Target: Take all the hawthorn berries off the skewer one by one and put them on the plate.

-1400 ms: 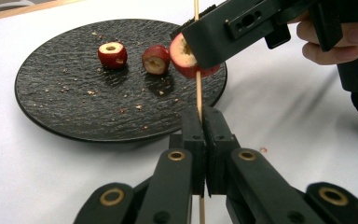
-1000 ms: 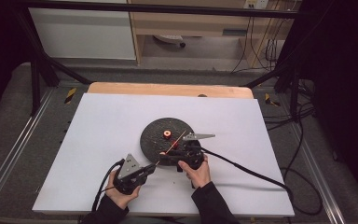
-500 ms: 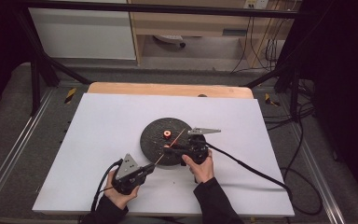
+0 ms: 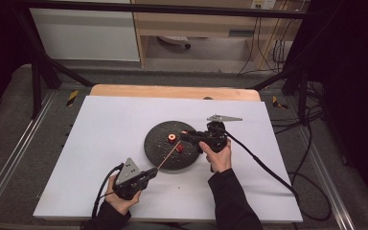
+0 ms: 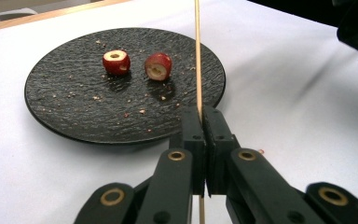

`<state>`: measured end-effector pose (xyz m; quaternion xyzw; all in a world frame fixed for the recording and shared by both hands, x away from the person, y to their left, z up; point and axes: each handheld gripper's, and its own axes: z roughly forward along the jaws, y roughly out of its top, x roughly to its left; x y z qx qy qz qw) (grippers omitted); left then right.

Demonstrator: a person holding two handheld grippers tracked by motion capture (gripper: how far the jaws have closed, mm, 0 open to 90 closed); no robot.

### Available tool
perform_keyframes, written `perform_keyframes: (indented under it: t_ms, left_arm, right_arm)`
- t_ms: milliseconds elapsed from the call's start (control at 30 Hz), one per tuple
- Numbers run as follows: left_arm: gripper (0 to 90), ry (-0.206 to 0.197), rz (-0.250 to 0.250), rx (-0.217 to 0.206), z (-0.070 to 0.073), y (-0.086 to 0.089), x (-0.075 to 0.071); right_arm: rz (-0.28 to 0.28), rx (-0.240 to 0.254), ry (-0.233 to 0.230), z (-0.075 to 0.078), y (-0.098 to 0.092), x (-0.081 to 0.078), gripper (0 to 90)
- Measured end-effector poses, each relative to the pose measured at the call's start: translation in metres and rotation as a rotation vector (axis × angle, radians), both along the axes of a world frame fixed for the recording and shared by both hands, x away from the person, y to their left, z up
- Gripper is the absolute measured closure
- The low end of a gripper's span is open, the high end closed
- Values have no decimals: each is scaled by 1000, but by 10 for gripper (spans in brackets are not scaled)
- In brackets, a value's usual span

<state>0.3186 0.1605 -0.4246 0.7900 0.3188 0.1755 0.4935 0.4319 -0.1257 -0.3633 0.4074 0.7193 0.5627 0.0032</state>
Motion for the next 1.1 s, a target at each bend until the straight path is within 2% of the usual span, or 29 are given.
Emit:
perform_keyframes:
  t_ms: [267, 500, 667, 833, 1100]
  left_arm:
    - [881, 3, 2, -2, 0, 2, 0]
    - [881, 1, 1, -1, 0, 4, -1]
    - [881, 0, 15, -13, 1, 10, -1]
    - [881, 3, 35, -29, 3, 17, 1]
    - [881, 7, 42, -35, 3, 19, 3]
  right_arm:
    - [-34, -19, -23, 13, -9, 12, 643]
    - [-74, -15, -36, 23, -18, 21, 644]
    - [-110, -69, -49, 24, -24, 26, 643]
    - [-108, -96, -39, 15, -22, 26, 643]
    - [-80, -152, 4, -20, -9, 24, 643]
